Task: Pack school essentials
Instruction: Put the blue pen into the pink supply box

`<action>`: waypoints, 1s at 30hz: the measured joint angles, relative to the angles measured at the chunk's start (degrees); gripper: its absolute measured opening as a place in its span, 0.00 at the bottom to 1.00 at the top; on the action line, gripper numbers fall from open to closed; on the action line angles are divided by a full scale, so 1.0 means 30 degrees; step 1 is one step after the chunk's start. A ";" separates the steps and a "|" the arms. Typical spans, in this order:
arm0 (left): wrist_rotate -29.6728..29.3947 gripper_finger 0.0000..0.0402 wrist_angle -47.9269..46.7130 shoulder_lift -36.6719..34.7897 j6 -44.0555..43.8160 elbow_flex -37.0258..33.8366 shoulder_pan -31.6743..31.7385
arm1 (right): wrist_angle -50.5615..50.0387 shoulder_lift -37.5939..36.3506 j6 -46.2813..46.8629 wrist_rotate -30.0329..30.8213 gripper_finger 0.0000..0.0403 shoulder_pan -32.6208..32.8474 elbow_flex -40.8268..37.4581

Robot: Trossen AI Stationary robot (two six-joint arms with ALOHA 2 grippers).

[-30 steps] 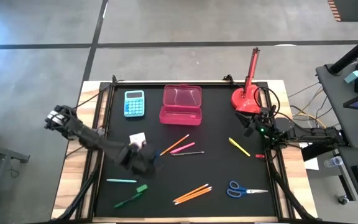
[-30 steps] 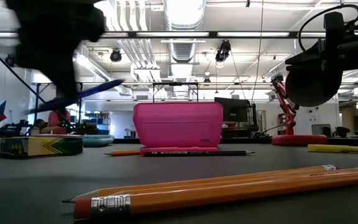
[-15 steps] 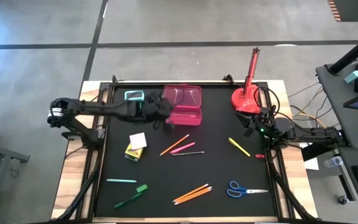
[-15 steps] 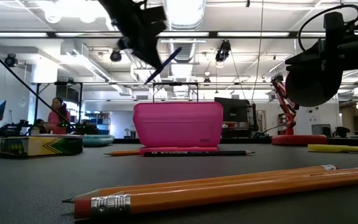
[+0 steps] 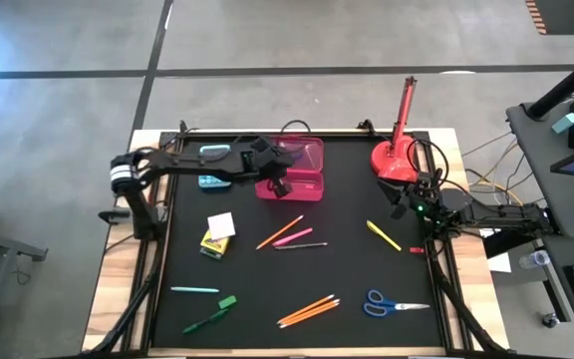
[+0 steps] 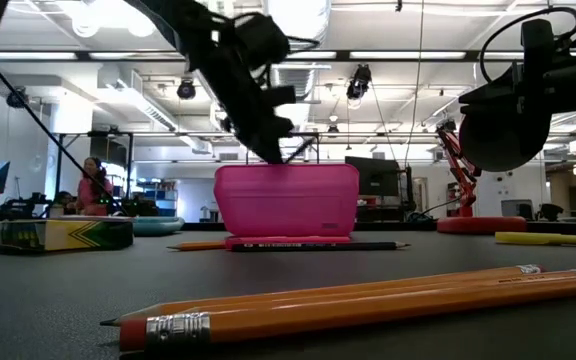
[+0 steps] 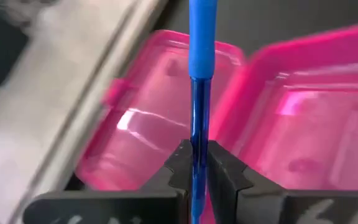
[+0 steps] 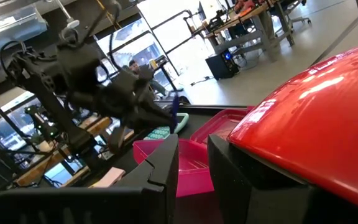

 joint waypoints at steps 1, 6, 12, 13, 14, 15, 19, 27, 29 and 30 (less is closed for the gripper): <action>0.0230 0.02 -0.0016 0.0238 0.0004 0.0000 -0.0011 | 0.0007 0.0000 0.0000 0.0007 0.20 0.0000 0.0000; 0.0984 0.02 0.0014 0.1001 -0.0001 0.0000 -0.0003 | 0.0254 0.0000 -0.0025 0.0029 0.20 0.0000 -0.0004; 0.1764 0.02 0.0076 0.1124 -0.0010 0.0000 -0.0045 | 0.0864 0.0007 -0.0153 0.0104 0.20 0.0000 -0.0015; 0.2062 0.02 0.0014 0.1064 -0.0031 0.0000 -0.0060 | 0.0838 0.0007 -0.0153 0.0087 0.20 0.0000 -0.0015; 0.2306 0.02 -0.0077 0.1020 -0.0032 0.0000 -0.0071 | 0.0856 0.0007 -0.0153 0.0093 0.20 0.0000 -0.0015; 0.2623 0.02 -0.0053 0.0980 -0.0038 0.0000 -0.0074 | 0.0863 0.0007 -0.0146 0.0095 0.20 0.0000 -0.0015; 0.3687 0.02 -0.0132 0.0949 -0.0039 0.0000 -0.0074 | 0.0874 0.0073 -0.0146 0.0037 0.20 0.0000 -0.0015; 0.4273 0.10 -0.0156 0.0949 -0.0608 0.0000 -0.0111 | 0.1035 0.0073 0.0456 0.0042 0.20 0.0000 -0.0015; 0.4278 0.15 -0.0195 0.0949 -0.0695 0.0000 -0.0103 | 0.0984 0.0073 0.0168 0.0029 0.20 0.0000 -0.0015; 0.4273 0.17 -0.0219 0.0949 -0.0695 0.0000 -0.0107 | 0.0956 0.0073 0.0218 0.0029 0.20 0.0000 -0.0015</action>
